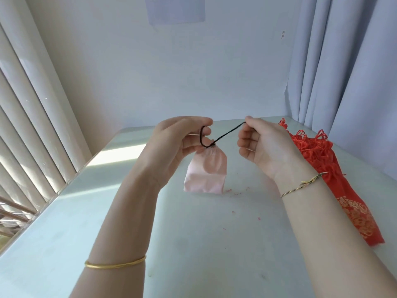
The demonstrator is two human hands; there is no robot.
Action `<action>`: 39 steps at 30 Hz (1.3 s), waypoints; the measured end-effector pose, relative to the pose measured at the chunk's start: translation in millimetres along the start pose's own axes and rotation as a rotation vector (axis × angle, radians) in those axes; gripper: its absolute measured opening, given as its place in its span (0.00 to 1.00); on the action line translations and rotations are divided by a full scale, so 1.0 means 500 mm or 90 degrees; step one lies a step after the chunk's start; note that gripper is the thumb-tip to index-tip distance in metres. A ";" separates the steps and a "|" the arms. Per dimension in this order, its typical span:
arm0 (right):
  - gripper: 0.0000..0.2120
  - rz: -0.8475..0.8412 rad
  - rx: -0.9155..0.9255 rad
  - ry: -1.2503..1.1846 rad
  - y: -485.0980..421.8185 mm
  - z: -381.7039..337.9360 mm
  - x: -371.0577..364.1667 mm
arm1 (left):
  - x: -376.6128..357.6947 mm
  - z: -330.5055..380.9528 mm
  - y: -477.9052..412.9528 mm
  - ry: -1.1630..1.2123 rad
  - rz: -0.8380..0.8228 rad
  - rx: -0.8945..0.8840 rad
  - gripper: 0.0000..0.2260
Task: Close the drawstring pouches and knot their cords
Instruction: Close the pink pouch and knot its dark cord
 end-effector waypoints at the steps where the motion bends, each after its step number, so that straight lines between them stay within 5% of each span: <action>1: 0.15 -0.016 0.021 -0.004 0.005 -0.013 -0.006 | 0.004 -0.002 0.000 -0.037 -0.005 0.005 0.08; 8: 0.12 -0.113 0.135 0.052 0.036 -0.053 -0.053 | -0.030 -0.008 0.011 -0.213 -0.028 -0.009 0.05; 13: 0.19 -0.132 0.032 0.024 0.030 -0.027 -0.058 | -0.021 -0.015 0.004 -0.126 -0.011 0.006 0.06; 16: 0.10 -0.178 0.009 0.061 0.033 -0.019 -0.067 | -0.012 -0.017 -0.003 -0.113 -0.007 -0.001 0.06; 20: 0.09 -0.189 0.054 0.164 0.038 -0.022 -0.070 | -0.002 -0.016 -0.008 -0.126 0.018 -0.017 0.05; 39: 0.10 -0.063 0.337 0.365 0.057 -0.048 -0.091 | 0.021 -0.001 -0.005 -0.135 0.141 -0.065 0.03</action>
Point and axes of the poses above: each hand's wrist, its own y-axis away from the middle knuckle, its own x-axis out of the back of the hand, z = x × y, the point moved 6 cm from there along -y, towards the middle knuckle, and after that the axes turned 9 degrees about y, right-handed, at the moved point
